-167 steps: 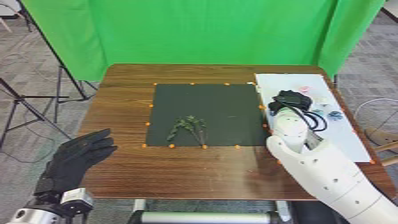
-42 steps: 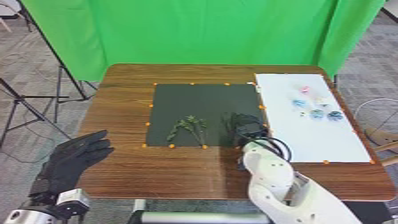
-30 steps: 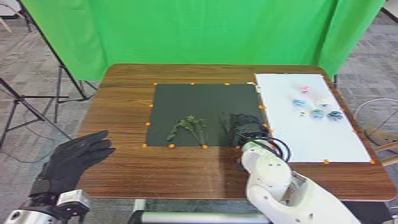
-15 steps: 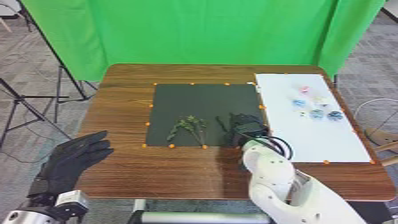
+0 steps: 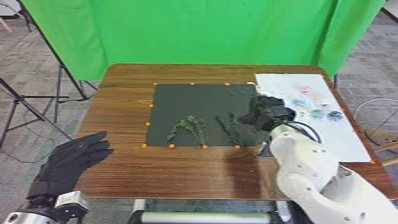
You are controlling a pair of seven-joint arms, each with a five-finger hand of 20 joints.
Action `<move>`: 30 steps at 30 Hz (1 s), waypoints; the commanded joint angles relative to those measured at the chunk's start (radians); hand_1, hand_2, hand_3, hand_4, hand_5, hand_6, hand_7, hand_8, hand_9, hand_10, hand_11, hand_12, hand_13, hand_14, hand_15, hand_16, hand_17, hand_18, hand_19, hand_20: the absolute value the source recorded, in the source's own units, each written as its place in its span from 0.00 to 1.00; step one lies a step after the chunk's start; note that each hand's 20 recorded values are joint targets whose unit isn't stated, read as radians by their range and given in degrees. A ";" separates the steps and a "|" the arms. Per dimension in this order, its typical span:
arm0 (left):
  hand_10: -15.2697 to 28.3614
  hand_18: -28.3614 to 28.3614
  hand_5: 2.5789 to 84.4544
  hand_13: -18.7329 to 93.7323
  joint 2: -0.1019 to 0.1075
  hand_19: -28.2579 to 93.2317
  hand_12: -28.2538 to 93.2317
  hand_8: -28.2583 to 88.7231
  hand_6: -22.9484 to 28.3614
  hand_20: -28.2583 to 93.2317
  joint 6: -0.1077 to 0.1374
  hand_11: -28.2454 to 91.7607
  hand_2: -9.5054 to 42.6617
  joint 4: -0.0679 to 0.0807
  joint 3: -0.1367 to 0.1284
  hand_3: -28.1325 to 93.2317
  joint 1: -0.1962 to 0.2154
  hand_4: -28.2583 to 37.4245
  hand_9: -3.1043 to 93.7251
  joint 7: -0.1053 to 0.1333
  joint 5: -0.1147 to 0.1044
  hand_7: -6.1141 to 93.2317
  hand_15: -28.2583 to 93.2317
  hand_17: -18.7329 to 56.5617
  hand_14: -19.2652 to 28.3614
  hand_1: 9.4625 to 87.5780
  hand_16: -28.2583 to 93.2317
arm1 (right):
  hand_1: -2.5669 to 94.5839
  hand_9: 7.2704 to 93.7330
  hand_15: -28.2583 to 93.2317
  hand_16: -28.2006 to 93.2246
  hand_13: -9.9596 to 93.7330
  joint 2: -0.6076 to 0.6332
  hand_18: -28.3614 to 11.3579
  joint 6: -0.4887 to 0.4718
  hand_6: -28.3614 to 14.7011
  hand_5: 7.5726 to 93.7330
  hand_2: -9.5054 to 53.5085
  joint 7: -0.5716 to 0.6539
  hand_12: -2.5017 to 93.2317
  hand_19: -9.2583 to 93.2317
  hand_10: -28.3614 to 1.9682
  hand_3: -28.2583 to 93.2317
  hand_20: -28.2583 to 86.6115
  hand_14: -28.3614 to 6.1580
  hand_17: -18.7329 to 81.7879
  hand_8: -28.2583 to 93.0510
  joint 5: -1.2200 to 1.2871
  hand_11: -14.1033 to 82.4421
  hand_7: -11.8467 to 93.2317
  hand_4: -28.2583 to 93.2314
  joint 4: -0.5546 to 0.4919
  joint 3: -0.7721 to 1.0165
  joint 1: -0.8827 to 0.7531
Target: Arrange flowers
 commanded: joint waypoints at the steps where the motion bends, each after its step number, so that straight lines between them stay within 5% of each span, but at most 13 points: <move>1: 0.86 0.89 0.52 0.42 -0.023 0.71 0.31 0.17 0.72 0.35 -0.002 0.52 0.32 -0.007 0.018 0.90 -0.007 0.21 0.43 -0.027 0.016 0.19 0.70 0.12 1.00 0.22 0.14 | 0.32 0.61 0.87 0.42 0.62 0.096 0.00 0.094 0.43 0.66 0.19 -0.079 0.27 0.89 0.12 0.88 0.38 0.23 0.39 0.17 -0.026 0.57 0.38 0.08 0.097 0.075 0.006; 8: 0.85 0.89 0.51 0.42 -0.031 0.71 0.31 0.17 0.72 0.35 -0.018 0.52 0.32 -0.003 0.033 0.91 -0.051 0.21 0.43 -0.056 0.031 0.19 0.70 0.12 1.00 0.21 0.14 | 0.30 0.54 0.87 0.40 0.55 0.114 0.03 0.068 0.45 0.60 0.16 -0.105 0.28 0.84 0.14 0.92 0.40 0.24 0.35 0.15 -0.078 0.62 0.41 0.06 0.227 0.080 0.039; 18: 0.85 0.89 0.51 0.42 -0.043 0.71 0.31 0.17 0.72 0.35 -0.027 0.52 0.32 -0.001 0.032 0.91 -0.056 0.21 0.43 -0.062 0.039 0.19 0.70 0.12 1.00 0.21 0.14 | 0.29 0.38 0.86 0.36 0.42 0.113 0.05 -0.013 0.41 0.49 0.12 -0.086 0.26 0.79 0.02 0.93 0.43 0.12 0.29 0.15 -0.127 0.59 0.35 0.04 0.316 0.082 0.063; 30: 0.85 0.89 0.51 0.42 -0.031 0.71 0.31 0.17 0.71 0.35 -0.026 0.52 0.31 0.005 0.039 0.91 -0.067 0.21 0.43 -0.052 0.036 0.19 0.70 0.12 1.00 0.21 0.13 | 0.31 0.36 0.86 0.35 0.40 0.115 0.03 -0.066 0.41 0.47 0.08 -0.061 0.26 0.78 0.01 0.93 0.45 0.10 0.27 0.15 -0.142 0.57 0.34 0.04 0.363 0.098 0.048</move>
